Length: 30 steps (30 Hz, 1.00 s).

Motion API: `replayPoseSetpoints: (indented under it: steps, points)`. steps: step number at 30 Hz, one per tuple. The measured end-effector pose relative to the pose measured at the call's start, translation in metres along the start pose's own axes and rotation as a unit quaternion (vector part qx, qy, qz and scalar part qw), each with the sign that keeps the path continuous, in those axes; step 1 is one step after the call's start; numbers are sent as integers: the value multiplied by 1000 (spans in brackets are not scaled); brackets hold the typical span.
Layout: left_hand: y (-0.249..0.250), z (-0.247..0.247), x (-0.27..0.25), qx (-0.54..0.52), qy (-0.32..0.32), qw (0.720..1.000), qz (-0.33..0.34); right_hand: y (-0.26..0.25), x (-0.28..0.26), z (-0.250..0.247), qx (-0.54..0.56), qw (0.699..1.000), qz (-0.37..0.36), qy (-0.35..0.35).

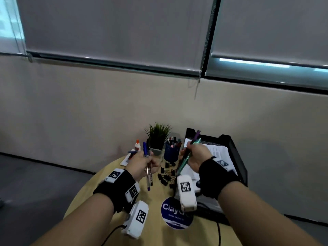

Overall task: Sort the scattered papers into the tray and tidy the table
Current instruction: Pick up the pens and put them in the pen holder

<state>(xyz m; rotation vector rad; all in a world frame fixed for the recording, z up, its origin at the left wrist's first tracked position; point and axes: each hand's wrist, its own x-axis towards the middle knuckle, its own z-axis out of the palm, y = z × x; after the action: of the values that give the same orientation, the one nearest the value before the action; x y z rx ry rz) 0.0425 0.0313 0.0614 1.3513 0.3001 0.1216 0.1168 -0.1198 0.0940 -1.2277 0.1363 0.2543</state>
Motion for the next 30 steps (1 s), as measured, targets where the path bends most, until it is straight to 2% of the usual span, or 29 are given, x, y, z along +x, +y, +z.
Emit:
replayPoseSetpoints:
  steps: [3,7,10,12,16,21,26,30]
  points:
    - [-1,-13,40,-30,26,999,-7,-9,62,25,12,999,-7,53]
    - [-13,-30,98,-34,29,998,-35,-14,154,43,-22,993,-21,115]
    - [-25,-45,130,-32,42,998,-38,-6,211,42,-46,995,-33,87]
    - [-30,-55,144,-52,44,997,-45,1,235,41,-79,991,-56,94]
    - [-30,-74,163,-69,64,994,-49,14,268,43,-137,978,-93,125]
    - [-24,-97,188,-65,76,994,-39,12,298,56,-126,974,-72,172]
    - [-24,-107,209,-61,85,993,-46,32,325,61,-55,984,-47,165]
    - [-21,-106,218,-64,92,993,-42,49,335,62,-101,984,-10,145]
